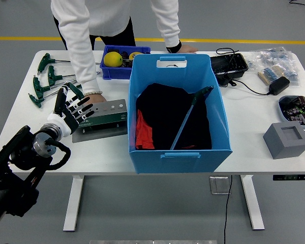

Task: Lift tool from toolbox,place it in box,lift tool from toolbox,place it in box

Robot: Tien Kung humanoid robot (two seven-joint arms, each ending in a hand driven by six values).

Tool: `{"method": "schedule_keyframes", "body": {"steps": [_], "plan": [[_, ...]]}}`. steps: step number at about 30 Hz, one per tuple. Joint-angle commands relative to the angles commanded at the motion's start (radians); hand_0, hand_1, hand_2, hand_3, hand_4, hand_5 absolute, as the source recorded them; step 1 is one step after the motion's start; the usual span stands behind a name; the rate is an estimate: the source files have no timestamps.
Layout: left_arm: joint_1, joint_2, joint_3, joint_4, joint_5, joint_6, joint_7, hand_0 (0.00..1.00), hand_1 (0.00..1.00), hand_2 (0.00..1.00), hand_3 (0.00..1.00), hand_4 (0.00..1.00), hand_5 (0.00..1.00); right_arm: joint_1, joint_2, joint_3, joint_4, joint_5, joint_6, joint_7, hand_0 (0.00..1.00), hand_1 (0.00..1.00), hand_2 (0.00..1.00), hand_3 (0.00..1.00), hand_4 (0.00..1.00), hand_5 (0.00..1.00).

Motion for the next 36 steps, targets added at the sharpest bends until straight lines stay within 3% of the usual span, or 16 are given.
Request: {"method": "schedule_keyframes", "body": {"steps": [2, 3, 8, 9, 14, 15, 20, 21, 26, 27, 32, 33, 36], "plan": [[-0.009, 0.001, 0.004, 0.007, -0.01, -0.001, -0.003, 0.341, 0.466, 0.598, 0.794, 0.758, 0.928, 0.001, 0.0, -0.001, 0.0, 0.0, 0.0, 0.0, 0.681, 0.663, 0.729, 0.573, 0.775, 0.693], [-0.019, 0.002, 0.009, 0.013, -0.02, -0.003, -0.005, 0.337, 0.467, 0.592, 0.789, 0.788, 0.979, 0.001, 0.0, 0.0, 0.0, -0.001, 0.0, 0.0, 0.681, 0.663, 0.728, 0.573, 0.776, 0.693], [-0.038, 0.005, 0.02, 0.023, -0.052, -0.011, -0.008, 0.337, 0.467, 0.592, 0.789, 0.788, 0.979, 0.001, 0.0, 0.0, 0.0, -0.001, 0.0, 0.001, 0.681, 0.663, 0.728, 0.573, 0.776, 0.693], [-0.04, 0.005, 0.022, 0.022, -0.058, -0.011, -0.01, 0.325, 0.455, 0.561, 0.753, 0.894, 0.939, 0.001, 0.0, 0.001, 0.0, 0.0, 0.0, 0.001, 0.68, 0.663, 0.727, 0.573, 0.776, 0.692], [-0.046, 0.007, 0.027, 0.009, -0.069, 0.005, -0.02, 0.325, 0.455, 0.561, 0.753, 0.894, 0.939, -0.001, 0.0, 0.004, 0.0, -0.003, 0.0, 0.0, 0.68, 0.663, 0.727, 0.573, 0.776, 0.692], [-0.046, 0.007, 0.028, 0.005, -0.067, 0.006, -0.019, 0.302, 0.368, 0.514, 0.671, 0.998, 0.699, -0.001, 0.0, 0.005, 0.0, -0.004, 0.0, 0.0, 0.682, 0.663, 0.728, 0.574, 0.778, 0.693], [-0.044, 0.01, 0.033, -0.014, -0.061, 0.018, -0.021, 0.302, 0.368, 0.514, 0.671, 0.998, 0.699, -0.005, 0.001, 0.007, 0.0, -0.007, 0.0, -0.001, 0.682, 0.663, 0.728, 0.574, 0.778, 0.693], [-0.043, 0.01, 0.033, -0.017, -0.058, 0.021, -0.02, 0.283, 0.321, 0.443, 0.573, 0.998, 0.512, -0.006, 0.001, 0.007, 0.0, -0.008, 0.0, -0.001, 0.681, 0.662, 0.728, 0.573, 0.778, 0.693], [-0.04, 0.015, 0.035, -0.036, -0.059, 0.042, -0.023, 0.283, 0.321, 0.443, 0.573, 0.998, 0.512, -0.008, 0.001, 0.009, 0.0, -0.012, 0.0, -0.002, 0.681, 0.662, 0.728, 0.573, 0.778, 0.693], [-0.039, 0.016, 0.036, -0.041, -0.06, 0.046, -0.023, 0.267, 0.288, 0.389, 0.468, 0.998, 0.36, -0.009, 0.001, 0.008, 0.0, -0.011, 0.0, -0.002, 0.681, 0.663, 0.727, 0.573, 0.778, 0.692], [-0.036, 0.024, 0.039, -0.062, -0.064, 0.059, -0.025, 0.267, 0.288, 0.389, 0.468, 0.998, 0.36, -0.011, 0.002, 0.009, 0.0, -0.01, -0.001, -0.002, 0.681, 0.663, 0.727, 0.573, 0.778, 0.692], [-0.036, 0.027, 0.04, -0.068, -0.066, 0.065, -0.026, 0.257, 0.269, 0.379, 0.412, 0.998, 0.297, -0.012, 0.002, 0.009, 0.0, -0.009, -0.001, -0.002, 0.68, 0.662, 0.728, 0.574, 0.778, 0.693], [-0.037, 0.033, 0.044, -0.085, -0.071, 0.078, -0.025, 0.257, 0.269, 0.379, 0.412, 0.998, 0.297, -0.012, 0.003, 0.01, 0.0, -0.012, -0.001, -0.002, 0.68, 0.662, 0.728, 0.574, 0.778, 0.693]]}}
